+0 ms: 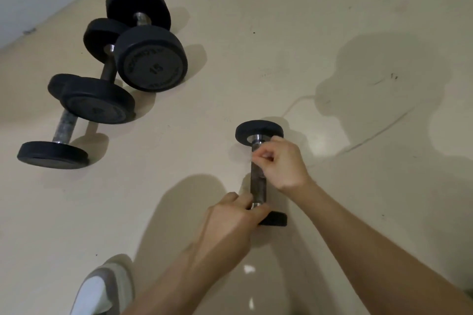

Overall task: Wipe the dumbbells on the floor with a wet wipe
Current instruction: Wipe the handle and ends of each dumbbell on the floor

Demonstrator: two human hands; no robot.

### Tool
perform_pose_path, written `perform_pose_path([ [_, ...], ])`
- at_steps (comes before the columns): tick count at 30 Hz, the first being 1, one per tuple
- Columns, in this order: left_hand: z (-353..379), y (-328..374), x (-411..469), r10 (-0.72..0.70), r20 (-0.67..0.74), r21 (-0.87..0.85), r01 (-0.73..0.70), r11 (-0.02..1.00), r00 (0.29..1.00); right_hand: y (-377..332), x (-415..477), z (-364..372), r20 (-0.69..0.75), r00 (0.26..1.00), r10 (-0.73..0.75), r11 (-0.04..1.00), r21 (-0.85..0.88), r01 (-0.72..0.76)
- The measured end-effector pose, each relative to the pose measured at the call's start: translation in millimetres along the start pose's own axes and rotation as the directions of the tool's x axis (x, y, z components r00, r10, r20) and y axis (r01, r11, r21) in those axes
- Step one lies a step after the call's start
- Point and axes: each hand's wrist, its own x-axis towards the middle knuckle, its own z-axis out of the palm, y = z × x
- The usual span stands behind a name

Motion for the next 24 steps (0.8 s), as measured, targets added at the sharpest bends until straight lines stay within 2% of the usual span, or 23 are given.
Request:
perform_pose_path([
  [3,6.8,20.1,-0.4,0.009,0.043,0.010,-0.010,1.000,0.999,1.7,-39.3,-10.2,0.313,0.950,-0.014,0.999,-0.037,0.027],
  [4,10.1,25.8,-1.4,0.013,0.051,0.017,-0.014,1.000,0.999,3.1,-40.7,-15.5,0.369,0.929,-0.014,0.997,-0.065,0.040],
  [5,12.6,30.6,-2.4,0.012,0.052,0.017,-0.013,1.000,0.999,4.6,-32.0,-18.2,0.354,0.935,-0.026,0.992,-0.106,0.067],
  [8,14.0,39.7,-1.5,-0.007,0.031,-0.005,0.007,1.000,0.999,1.0,4.9,-17.4,0.048,0.996,-0.069,0.993,-0.096,0.073],
  [9,13.1,41.6,-0.5,-0.011,0.035,-0.017,0.011,1.000,0.999,0.6,9.1,-15.1,0.029,0.997,-0.073,0.993,-0.090,0.075],
  [10,12.0,42.2,-0.4,-0.007,0.041,-0.030,0.008,1.000,0.999,0.5,5.1,-13.1,0.078,0.994,-0.072,0.990,-0.115,0.081],
  [12,12.3,41.1,-1.9,0.018,0.041,-0.052,-0.016,0.999,0.999,0.6,-17.2,-13.9,0.264,0.962,-0.068,0.972,-0.198,0.123],
  [15,15.6,36.0,-0.2,0.083,0.071,-0.063,-0.078,0.995,0.994,-0.3,-40.0,-26.2,0.454,0.890,0.031,0.973,-0.216,0.076],
  [17,13.7,36.0,4.0,0.127,0.087,-0.067,-0.121,0.990,0.988,-3.4,-28.3,-30.0,0.397,0.917,0.020,0.975,-0.210,0.070],
  [19,11.0,37.4,10.1,0.171,0.086,-0.072,-0.166,0.984,0.981,-3.7,-11.2,-30.4,0.170,0.985,-0.010,0.993,-0.115,0.030],
  [20,10.3,37.6,12.4,0.179,0.075,-0.079,-0.173,0.982,0.981,-3.0,-7.3,-29.6,0.104,0.995,0.005,0.998,-0.056,0.001],
  [21,11.1,36.2,13.5,0.180,0.063,-0.091,-0.174,0.981,0.982,-1.8,-8.3,-29.1,0.101,0.994,0.034,0.999,-0.029,-0.031],
  [24,12.6,25.0,8.0,0.171,0.036,-0.201,-0.161,0.966,0.985,2.5,-36.6,-30.0,0.263,0.960,0.098,0.990,-0.121,-0.068],
])
